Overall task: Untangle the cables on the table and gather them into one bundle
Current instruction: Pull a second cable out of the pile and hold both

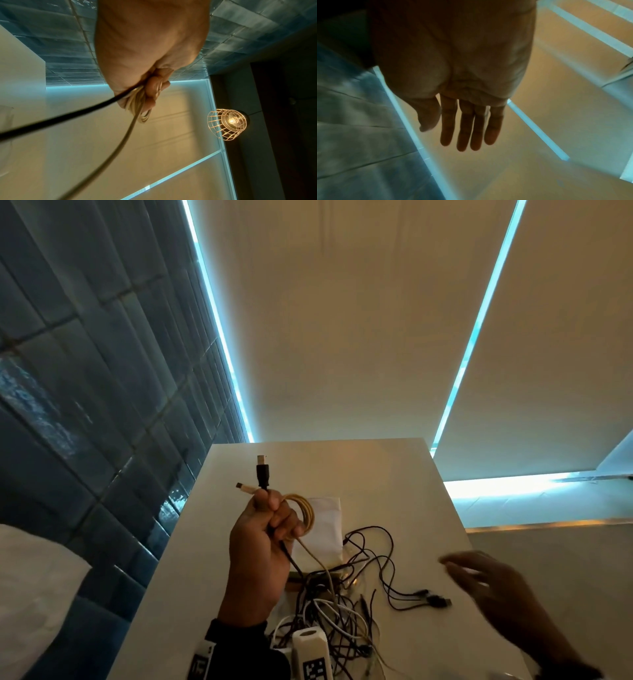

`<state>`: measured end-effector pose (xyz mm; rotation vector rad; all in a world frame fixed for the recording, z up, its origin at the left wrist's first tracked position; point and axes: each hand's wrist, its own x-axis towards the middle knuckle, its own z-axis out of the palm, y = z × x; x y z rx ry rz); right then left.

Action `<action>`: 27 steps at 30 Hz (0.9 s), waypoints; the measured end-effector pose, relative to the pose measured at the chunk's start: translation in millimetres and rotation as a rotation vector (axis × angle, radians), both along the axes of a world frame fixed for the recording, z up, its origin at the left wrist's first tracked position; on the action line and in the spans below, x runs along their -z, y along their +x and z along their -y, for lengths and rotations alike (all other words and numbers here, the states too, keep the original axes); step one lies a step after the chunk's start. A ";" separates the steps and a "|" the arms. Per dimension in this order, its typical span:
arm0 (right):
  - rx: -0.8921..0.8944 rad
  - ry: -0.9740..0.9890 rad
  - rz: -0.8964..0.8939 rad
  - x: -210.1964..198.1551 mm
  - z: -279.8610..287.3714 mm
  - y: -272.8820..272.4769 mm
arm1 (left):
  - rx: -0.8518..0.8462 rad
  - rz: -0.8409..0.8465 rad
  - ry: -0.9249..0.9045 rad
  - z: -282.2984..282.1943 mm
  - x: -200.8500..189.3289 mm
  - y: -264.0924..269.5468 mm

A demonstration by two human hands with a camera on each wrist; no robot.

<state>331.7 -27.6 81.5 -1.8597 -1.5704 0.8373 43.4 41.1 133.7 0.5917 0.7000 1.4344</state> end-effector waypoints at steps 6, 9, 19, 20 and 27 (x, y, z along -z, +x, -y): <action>-0.409 0.176 -0.215 -40.7 -24.4 -114.0 | -0.030 -0.084 -0.010 3.7 0.0 8.5; -0.454 0.201 -0.225 -44.9 -32.0 -142.2 | -0.056 -0.163 -0.005 7.3 0.5 9.0; -0.126 0.399 -0.206 -48.7 -32.5 -97.8 | -0.221 -0.378 -0.059 3.6 15.1 -6.8; -0.045 0.418 -0.205 -50.2 -31.8 -81.8 | -0.243 -0.372 -0.069 2.2 16.7 -12.5; 0.448 0.420 -0.155 -36.0 -4.6 41.6 | -0.324 -0.412 -0.088 -5.9 22.9 -38.5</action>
